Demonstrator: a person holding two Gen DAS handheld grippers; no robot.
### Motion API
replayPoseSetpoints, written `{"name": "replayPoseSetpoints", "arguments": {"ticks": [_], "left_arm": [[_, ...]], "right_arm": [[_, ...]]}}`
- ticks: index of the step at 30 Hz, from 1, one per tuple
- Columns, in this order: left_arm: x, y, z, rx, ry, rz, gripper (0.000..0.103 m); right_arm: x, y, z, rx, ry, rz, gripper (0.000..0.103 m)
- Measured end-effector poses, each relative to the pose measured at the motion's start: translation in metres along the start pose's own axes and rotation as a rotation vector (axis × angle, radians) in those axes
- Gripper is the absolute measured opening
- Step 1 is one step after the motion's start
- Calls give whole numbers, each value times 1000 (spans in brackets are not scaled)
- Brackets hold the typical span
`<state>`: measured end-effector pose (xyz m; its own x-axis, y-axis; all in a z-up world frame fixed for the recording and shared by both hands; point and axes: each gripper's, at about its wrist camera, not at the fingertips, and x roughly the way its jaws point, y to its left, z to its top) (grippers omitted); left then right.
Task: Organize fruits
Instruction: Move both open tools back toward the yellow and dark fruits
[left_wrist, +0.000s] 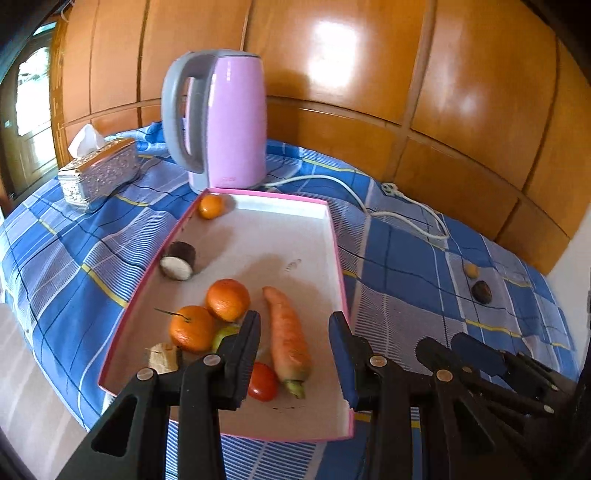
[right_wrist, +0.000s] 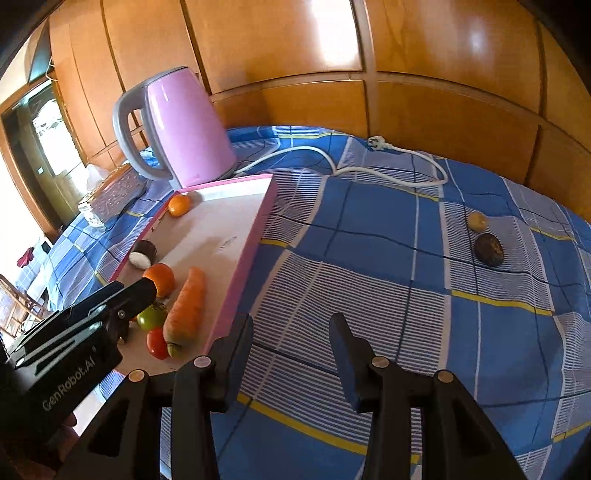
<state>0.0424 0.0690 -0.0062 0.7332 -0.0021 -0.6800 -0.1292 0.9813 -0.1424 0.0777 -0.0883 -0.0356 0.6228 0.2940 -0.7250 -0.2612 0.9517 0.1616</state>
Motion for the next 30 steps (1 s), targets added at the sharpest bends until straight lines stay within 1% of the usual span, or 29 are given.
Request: {"name": "replayPoseSetpoints", "arguments": {"ticks": [19,25,30], "left_arm": [[5,-29,-18,79,35,-38,39],[8,-40,-22,110,45,-53,39],[11,-54,-26,145,50,-83,39]], "right_arm": [[-4,-34,-12,79,-1,-61,43],[-6,-53,-16,120,-7,-95,43],[-6,-77,-22,172,-3,-134,43]]}}
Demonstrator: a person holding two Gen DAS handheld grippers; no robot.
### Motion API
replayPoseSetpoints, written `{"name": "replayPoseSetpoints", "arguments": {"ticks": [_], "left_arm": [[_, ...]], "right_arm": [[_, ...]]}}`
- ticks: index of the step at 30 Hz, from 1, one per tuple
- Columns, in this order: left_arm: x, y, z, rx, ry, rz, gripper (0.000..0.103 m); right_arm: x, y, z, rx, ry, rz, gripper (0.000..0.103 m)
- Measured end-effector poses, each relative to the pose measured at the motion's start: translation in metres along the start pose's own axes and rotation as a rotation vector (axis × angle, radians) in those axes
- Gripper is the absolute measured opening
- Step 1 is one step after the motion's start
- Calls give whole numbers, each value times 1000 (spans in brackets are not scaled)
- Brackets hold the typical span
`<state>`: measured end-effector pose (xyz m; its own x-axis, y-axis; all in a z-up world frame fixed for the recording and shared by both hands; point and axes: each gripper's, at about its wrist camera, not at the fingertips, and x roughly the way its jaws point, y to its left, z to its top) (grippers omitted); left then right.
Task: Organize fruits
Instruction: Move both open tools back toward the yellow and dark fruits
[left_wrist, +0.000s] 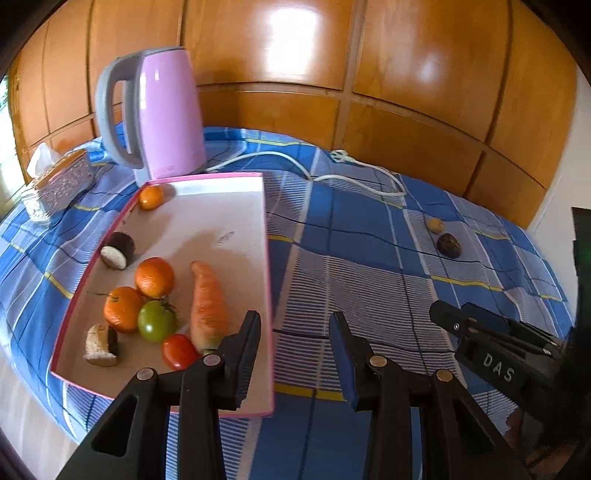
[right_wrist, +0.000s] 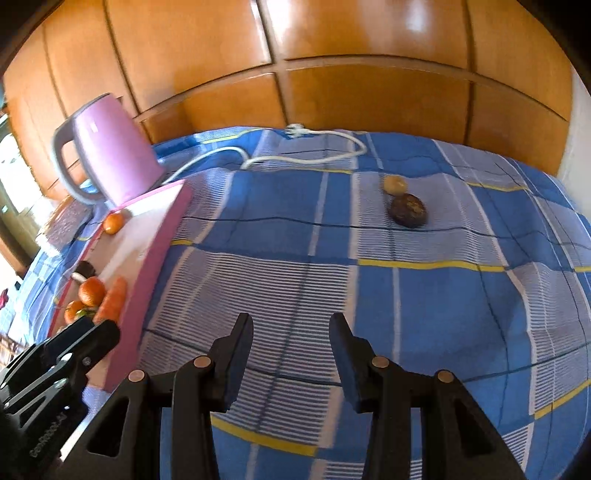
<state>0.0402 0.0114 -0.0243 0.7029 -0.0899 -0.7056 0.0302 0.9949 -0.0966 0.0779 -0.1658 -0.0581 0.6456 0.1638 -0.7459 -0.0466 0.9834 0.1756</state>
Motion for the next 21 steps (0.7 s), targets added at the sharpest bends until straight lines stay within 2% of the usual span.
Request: {"name": "replayPoseSetpoints", "arguments": {"ticks": [11,21], "left_arm": [[15,-28,5,57,20,-36,39],[36,-52,20,94,28,-53,39]], "right_arm": [[5,-60,2,115,-2,-86,43],[15,-82,12,130,11,-112,43]]}}
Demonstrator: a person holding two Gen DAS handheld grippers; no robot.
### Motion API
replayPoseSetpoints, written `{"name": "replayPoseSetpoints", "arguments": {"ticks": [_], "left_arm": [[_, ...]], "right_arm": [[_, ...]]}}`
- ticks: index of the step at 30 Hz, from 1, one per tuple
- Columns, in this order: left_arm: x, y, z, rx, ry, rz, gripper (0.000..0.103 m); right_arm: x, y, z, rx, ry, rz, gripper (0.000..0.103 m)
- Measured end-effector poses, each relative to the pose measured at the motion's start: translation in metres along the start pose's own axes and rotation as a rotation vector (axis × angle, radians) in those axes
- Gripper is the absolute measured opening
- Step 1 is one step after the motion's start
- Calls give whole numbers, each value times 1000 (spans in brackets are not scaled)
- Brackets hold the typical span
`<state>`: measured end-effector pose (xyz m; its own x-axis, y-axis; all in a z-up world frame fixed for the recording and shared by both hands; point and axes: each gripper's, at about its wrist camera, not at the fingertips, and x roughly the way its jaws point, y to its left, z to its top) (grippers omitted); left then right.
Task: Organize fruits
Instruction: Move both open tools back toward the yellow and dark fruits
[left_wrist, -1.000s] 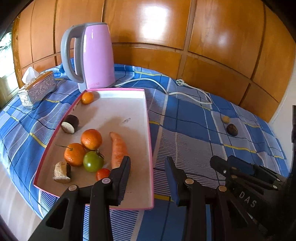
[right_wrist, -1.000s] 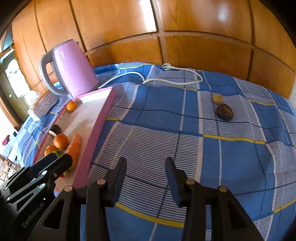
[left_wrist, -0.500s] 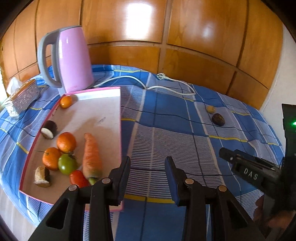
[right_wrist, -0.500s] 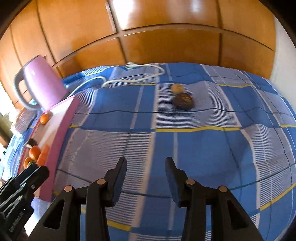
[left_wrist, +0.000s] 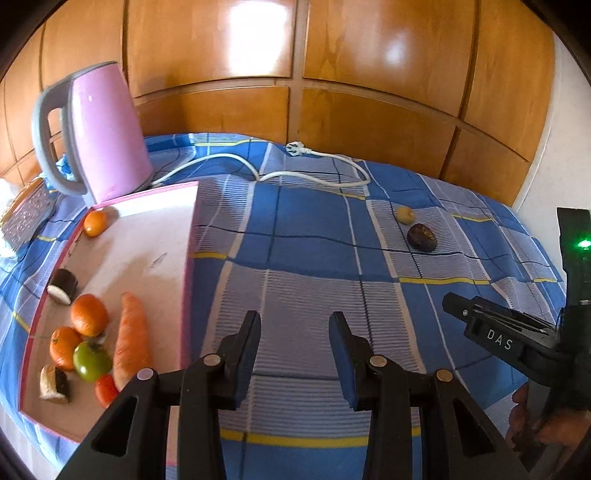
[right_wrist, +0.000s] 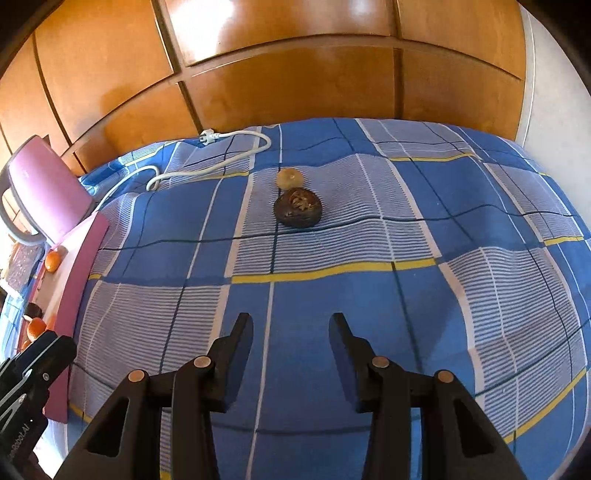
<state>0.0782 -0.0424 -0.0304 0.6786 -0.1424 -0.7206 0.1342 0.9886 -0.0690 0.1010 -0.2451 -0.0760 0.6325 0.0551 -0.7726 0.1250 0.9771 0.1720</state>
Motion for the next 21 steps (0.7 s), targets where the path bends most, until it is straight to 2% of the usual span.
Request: {"name": "replayPoseSetpoints", "arguments": {"ticks": [21], "left_arm": [[45,-33,13,30,40,-10,39]], "right_arm": [[17,-14,17,5,11,-14,43]]}}
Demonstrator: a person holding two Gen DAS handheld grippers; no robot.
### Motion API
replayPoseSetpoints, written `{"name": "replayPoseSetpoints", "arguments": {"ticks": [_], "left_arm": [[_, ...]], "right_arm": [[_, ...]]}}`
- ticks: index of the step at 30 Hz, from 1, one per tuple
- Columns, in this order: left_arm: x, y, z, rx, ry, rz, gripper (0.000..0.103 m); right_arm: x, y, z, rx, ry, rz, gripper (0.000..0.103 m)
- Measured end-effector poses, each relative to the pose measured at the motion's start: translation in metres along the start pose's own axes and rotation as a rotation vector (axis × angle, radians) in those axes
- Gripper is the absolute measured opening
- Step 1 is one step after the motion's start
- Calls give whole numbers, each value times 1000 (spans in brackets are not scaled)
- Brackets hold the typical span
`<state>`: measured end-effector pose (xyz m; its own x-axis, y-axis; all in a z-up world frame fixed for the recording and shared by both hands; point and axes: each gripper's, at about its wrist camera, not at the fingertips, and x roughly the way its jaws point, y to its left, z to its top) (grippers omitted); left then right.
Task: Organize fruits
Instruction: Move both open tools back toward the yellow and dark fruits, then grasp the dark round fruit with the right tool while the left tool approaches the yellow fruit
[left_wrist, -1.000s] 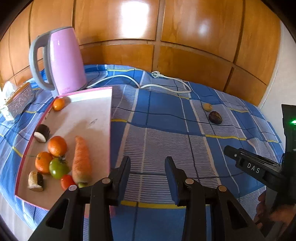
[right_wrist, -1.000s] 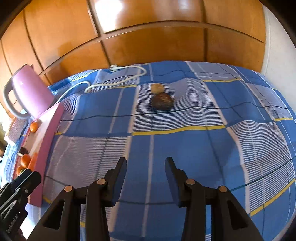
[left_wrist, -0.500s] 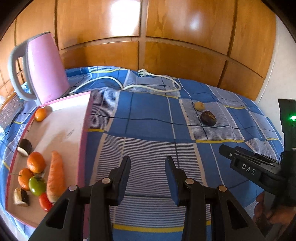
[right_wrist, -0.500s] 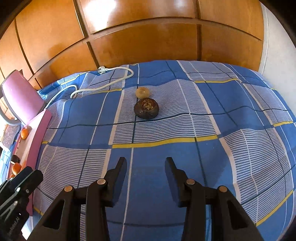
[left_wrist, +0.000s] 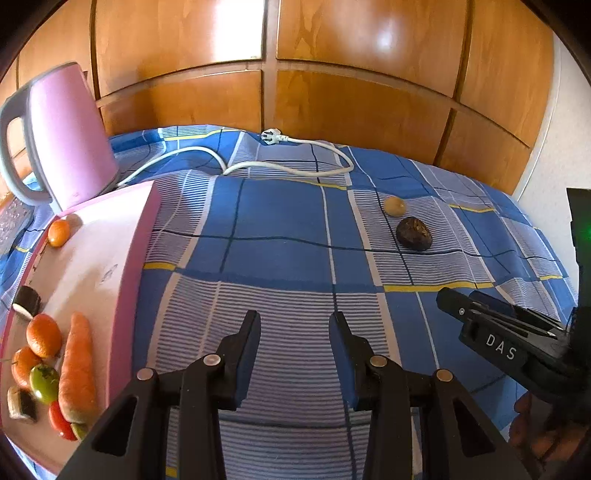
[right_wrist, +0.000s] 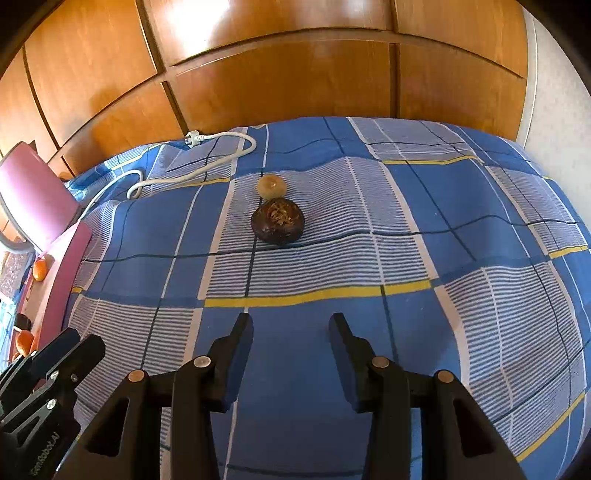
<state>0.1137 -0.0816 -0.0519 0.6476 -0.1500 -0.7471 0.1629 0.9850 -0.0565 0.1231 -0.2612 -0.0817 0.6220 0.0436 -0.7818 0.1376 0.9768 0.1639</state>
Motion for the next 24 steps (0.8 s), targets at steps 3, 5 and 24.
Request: {"name": "replayPoseSetpoints", "arguments": {"ticks": [3,5,24], "left_arm": [[8,-5,4,2,7,-2,39],[12,-7,7,3,9,-4,39],[50,-18,41,-20,15,-29,39]], "right_arm": [[4,-3,5,4,-1,-4,43],[7,-5,9,11,0,-3,43],[53,8,58,-39,-4,36,52]]}}
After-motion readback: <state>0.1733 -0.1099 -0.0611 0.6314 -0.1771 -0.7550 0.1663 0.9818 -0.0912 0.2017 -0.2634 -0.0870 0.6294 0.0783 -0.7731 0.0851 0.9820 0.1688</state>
